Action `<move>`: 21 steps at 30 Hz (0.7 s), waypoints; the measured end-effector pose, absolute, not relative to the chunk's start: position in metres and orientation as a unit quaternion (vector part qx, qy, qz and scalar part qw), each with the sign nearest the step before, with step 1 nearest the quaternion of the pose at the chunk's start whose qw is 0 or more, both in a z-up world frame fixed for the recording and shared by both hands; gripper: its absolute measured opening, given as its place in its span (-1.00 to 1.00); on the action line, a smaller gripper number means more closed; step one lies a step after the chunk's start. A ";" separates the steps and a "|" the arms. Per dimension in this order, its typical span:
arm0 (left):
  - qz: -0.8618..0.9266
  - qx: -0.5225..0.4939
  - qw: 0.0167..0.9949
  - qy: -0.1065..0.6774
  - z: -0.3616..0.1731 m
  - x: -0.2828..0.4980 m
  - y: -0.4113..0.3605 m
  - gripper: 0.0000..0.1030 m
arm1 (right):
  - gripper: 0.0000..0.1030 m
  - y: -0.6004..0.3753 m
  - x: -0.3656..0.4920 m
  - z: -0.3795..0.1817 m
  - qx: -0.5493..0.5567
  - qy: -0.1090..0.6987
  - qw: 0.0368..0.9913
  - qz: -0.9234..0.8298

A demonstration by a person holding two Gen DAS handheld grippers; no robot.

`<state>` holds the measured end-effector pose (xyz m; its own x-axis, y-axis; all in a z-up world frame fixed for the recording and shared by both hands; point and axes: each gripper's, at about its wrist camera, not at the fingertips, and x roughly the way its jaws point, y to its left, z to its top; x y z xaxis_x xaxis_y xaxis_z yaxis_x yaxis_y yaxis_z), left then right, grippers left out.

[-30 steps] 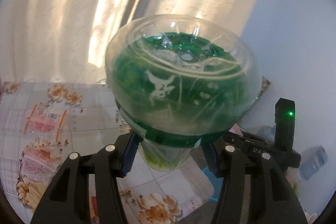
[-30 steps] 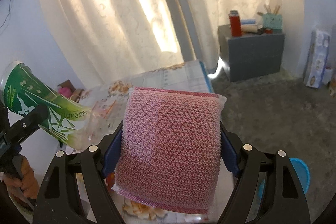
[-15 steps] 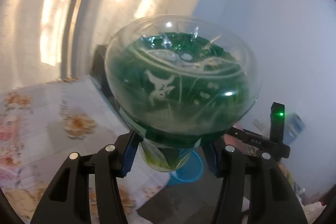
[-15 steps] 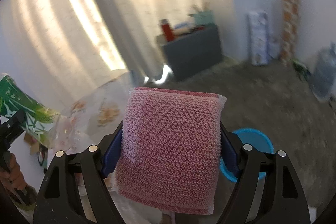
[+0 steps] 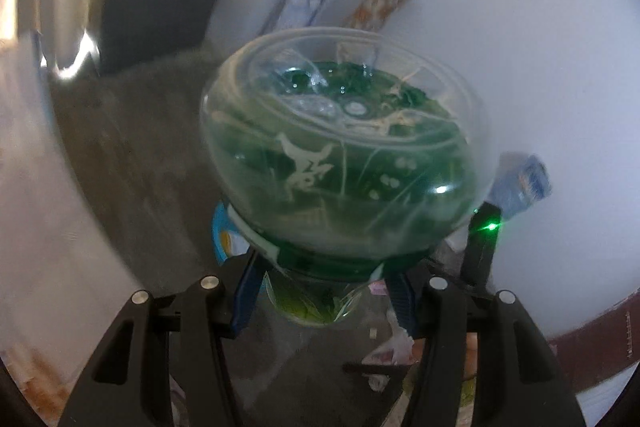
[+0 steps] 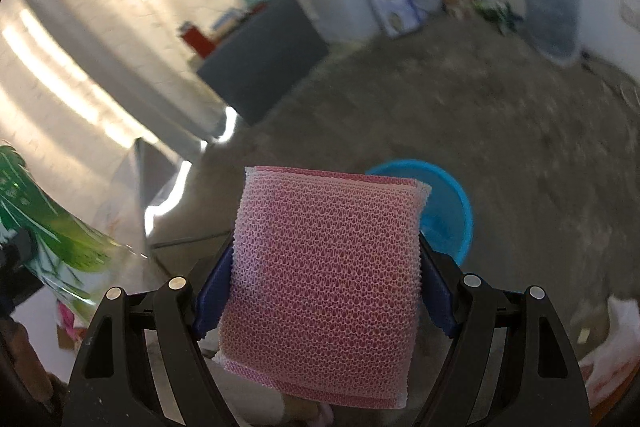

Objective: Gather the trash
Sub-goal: 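Carry the cup and sponge over the blue wastebasket and open both tools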

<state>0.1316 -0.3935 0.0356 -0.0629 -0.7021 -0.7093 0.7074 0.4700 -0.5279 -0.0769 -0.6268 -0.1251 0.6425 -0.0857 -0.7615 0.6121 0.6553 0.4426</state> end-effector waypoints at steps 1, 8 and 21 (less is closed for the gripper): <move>-0.508 0.012 0.680 0.529 0.022 0.131 -0.407 0.05 | 0.46 -0.633 -0.078 -0.135 0.368 0.371 0.826 -0.212; -0.446 0.052 0.632 0.631 -0.096 0.153 -0.484 0.05 | 0.46 -0.661 -0.076 -0.203 0.424 0.402 0.782 -0.218; -0.355 0.090 0.579 0.728 -0.212 0.188 -0.583 0.41 | 0.48 -0.704 -0.039 -0.289 0.462 0.450 0.725 -0.243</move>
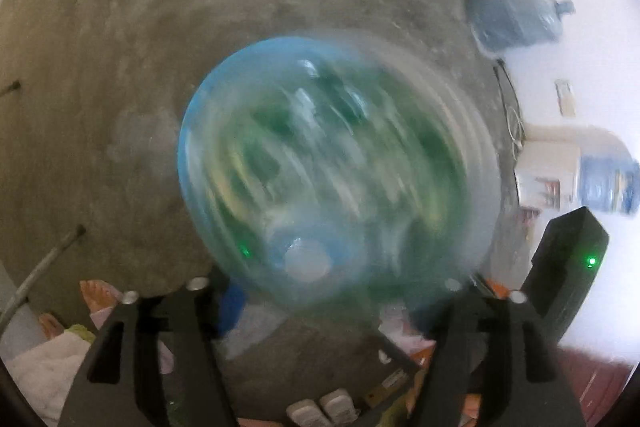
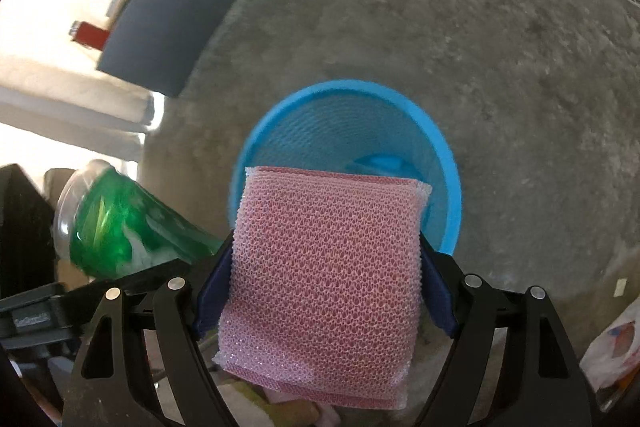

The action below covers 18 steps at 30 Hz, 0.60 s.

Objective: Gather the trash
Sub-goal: 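Carry the cup and sponge over the blue wastebasket and open both tools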

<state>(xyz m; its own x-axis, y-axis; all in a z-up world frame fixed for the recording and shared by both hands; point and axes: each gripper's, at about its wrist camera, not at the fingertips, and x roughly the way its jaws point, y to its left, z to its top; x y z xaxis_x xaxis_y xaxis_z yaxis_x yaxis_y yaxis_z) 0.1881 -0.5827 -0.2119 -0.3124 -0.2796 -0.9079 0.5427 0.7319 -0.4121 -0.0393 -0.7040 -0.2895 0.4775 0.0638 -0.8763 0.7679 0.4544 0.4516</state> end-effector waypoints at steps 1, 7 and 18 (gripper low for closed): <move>-0.349 0.085 0.587 0.726 -0.214 0.191 -0.580 0.52 | 0.48 -0.709 -0.034 -0.298 0.457 0.457 0.721 -0.250; -0.344 0.061 0.584 0.733 -0.219 0.194 -0.558 0.55 | 0.51 -0.715 -0.016 -0.327 0.411 0.498 0.716 -0.266; -0.343 0.040 0.614 0.710 -0.198 0.193 -0.535 0.55 | 0.60 -0.705 -0.005 -0.338 0.378 0.519 0.718 -0.270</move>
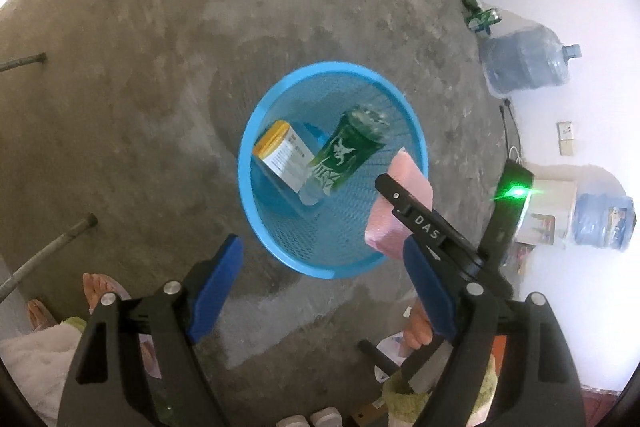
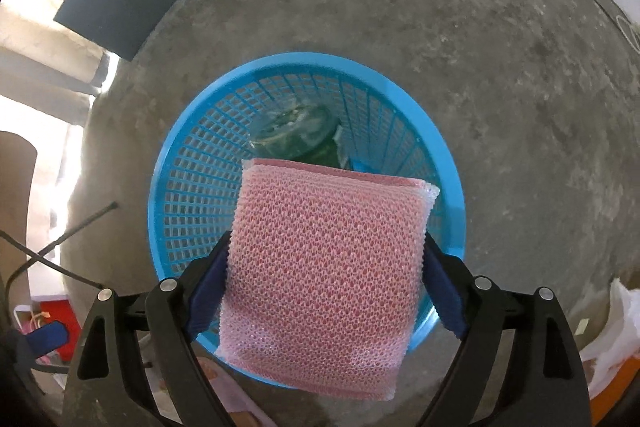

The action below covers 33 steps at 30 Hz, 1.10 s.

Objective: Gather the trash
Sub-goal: 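Carry the cup and sponge over the blue wastebasket and open both tools, then swing both tools back toward the table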

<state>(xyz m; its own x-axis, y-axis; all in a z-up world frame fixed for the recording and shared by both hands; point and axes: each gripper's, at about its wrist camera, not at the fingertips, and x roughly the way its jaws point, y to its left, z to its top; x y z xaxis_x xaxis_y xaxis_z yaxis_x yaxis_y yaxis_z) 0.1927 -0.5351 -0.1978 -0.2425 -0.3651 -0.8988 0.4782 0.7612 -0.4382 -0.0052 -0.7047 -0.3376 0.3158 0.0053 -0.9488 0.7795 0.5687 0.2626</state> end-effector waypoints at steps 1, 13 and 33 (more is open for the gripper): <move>-0.346 0.037 0.616 0.707 -0.193 0.192 -0.531 0.55 | 0.60 -0.703 -0.007 -0.337 0.385 0.514 0.720 -0.265; -0.438 0.010 0.660 0.610 -0.068 0.164 -0.460 0.55 | 0.61 -0.679 0.006 -0.328 0.385 0.512 0.743 -0.193; -0.419 -0.013 0.776 0.471 0.030 0.119 -0.242 0.57 | 0.76 -0.655 0.026 -0.261 0.304 0.472 0.798 -0.220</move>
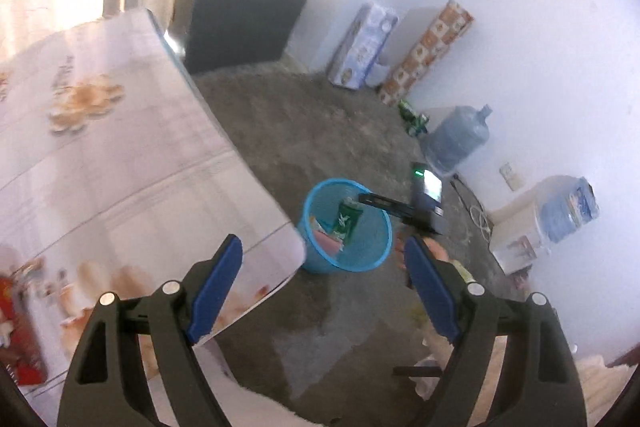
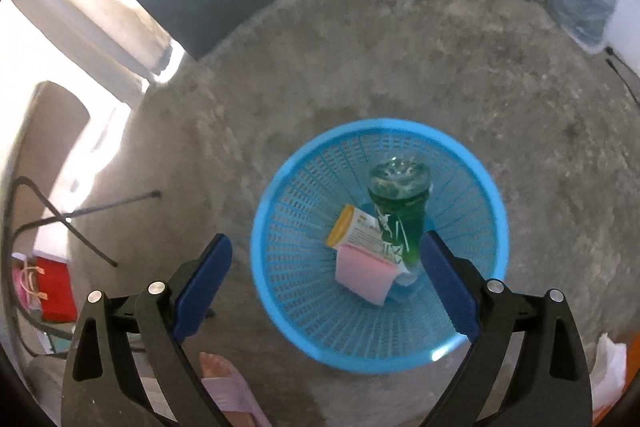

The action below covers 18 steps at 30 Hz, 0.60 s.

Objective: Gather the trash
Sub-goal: 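Swing both tools back toward the table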

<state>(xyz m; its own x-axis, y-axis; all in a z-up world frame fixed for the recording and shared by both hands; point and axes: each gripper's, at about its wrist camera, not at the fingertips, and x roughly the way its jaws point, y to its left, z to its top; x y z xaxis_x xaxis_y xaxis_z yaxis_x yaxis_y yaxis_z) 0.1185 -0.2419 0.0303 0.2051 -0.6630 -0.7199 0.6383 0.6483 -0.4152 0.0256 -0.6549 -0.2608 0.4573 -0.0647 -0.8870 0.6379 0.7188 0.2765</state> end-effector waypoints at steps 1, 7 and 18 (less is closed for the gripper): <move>-0.414 -0.014 0.783 0.465 0.032 0.117 -0.230 0.57 | 0.76 -0.651 0.018 -0.252 0.305 0.463 0.803 -0.220; -0.398 -0.037 0.814 0.422 0.045 0.101 -0.166 0.63 | 0.76 -0.606 -0.038 -0.181 0.305 0.401 0.839 -0.207; -0.318 -0.093 0.848 0.414 0.033 0.069 -0.062 0.68 | 0.84 -0.474 -0.040 -0.070 0.188 0.341 0.906 -0.168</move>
